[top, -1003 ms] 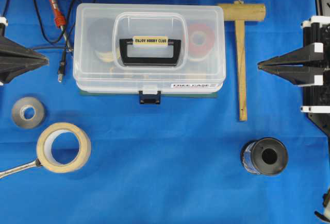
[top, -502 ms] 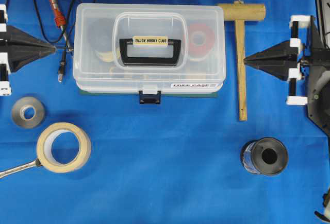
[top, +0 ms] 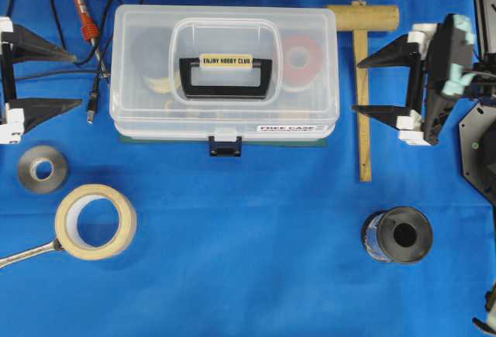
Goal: Open the tool box with both arms.
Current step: 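Move both grippers inward to the left and right sides of the lid, then grip the lid edges with both grippers and lift upward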
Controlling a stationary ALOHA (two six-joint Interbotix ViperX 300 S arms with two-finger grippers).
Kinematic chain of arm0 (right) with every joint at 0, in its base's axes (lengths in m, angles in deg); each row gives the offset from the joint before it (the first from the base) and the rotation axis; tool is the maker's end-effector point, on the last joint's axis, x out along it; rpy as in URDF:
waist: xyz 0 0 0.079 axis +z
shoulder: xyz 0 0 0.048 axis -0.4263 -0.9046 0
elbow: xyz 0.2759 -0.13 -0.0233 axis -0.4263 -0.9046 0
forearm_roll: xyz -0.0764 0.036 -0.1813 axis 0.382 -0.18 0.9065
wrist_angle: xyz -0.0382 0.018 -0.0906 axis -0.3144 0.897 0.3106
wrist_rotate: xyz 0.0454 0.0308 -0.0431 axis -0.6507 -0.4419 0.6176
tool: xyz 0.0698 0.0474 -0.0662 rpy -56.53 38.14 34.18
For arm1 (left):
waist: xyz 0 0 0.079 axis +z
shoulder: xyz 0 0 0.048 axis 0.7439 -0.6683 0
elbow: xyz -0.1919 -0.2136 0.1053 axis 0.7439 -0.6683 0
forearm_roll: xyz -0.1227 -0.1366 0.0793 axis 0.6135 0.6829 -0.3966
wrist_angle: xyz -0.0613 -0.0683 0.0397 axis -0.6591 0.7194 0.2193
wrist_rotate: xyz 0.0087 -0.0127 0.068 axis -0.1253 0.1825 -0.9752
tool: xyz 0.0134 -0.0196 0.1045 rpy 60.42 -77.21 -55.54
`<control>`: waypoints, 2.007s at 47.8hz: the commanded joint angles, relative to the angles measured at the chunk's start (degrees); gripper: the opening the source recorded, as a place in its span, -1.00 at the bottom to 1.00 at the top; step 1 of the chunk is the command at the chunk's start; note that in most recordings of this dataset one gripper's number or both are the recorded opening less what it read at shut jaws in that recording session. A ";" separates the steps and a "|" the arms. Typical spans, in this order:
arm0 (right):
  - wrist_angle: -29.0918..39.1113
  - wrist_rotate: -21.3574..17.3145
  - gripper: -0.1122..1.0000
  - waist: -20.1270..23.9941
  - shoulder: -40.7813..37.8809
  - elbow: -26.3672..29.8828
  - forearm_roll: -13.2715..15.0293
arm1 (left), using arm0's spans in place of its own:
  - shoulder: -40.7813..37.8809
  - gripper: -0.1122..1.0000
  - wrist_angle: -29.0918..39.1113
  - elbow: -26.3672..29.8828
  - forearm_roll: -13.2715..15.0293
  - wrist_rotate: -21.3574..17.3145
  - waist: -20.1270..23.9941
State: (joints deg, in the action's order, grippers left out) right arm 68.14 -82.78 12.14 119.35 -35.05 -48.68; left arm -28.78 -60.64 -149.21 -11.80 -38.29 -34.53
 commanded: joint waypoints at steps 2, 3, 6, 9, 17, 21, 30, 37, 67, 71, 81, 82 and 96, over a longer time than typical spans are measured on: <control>-0.44 0.00 0.70 -0.44 -2.64 1.85 0.00 | -3.87 0.74 -2.29 0.53 0.00 -0.09 0.88; -0.44 0.00 0.70 -0.44 -3.16 1.93 0.00 | -5.10 0.74 -3.34 0.53 0.00 -0.09 0.88; -0.53 0.00 0.70 -0.53 -4.48 2.46 0.00 | -7.47 0.74 -6.33 0.70 0.00 -0.09 0.88; -0.97 0.00 0.70 -0.53 -5.71 2.90 0.00 | -9.76 0.75 -8.70 0.88 0.00 -0.09 0.88; -2.02 0.00 0.70 -0.62 -6.42 3.25 -0.09 | -15.82 0.75 -11.51 2.11 0.00 -0.18 0.88; -2.37 0.00 0.70 -0.97 -6.42 3.25 0.00 | -17.93 0.75 -11.78 2.90 0.00 -0.18 0.88; -3.78 0.00 0.70 -1.58 -6.68 3.34 0.00 | -20.92 0.75 -13.54 4.22 0.00 -0.26 0.88; -4.66 0.00 0.70 -1.58 -7.12 3.60 0.00 | -21.01 0.75 -14.77 4.48 0.00 -0.26 0.88; -3.96 0.35 0.70 -1.58 -3.34 5.80 0.09 | -18.28 0.74 -15.38 6.24 0.00 -0.18 0.88; -3.52 0.35 0.70 -1.58 -2.29 6.24 0.18 | -17.75 0.74 -15.38 6.59 0.00 -0.18 0.88; -3.43 0.44 0.70 -2.02 -0.26 6.68 0.26 | -16.79 0.74 -15.38 6.94 0.00 -0.18 1.49; -3.43 0.44 0.70 -2.20 -0.09 6.68 0.26 | -16.70 0.74 -15.38 6.94 0.00 -0.18 1.67; -3.78 0.35 0.70 -4.48 0.97 7.03 0.18 | -13.54 0.74 -15.38 7.12 0.00 -0.35 4.83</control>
State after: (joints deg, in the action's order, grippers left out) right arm 65.41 -82.17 7.92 120.15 -31.01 -48.33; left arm -43.20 -74.44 -145.69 -11.97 -38.73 -30.40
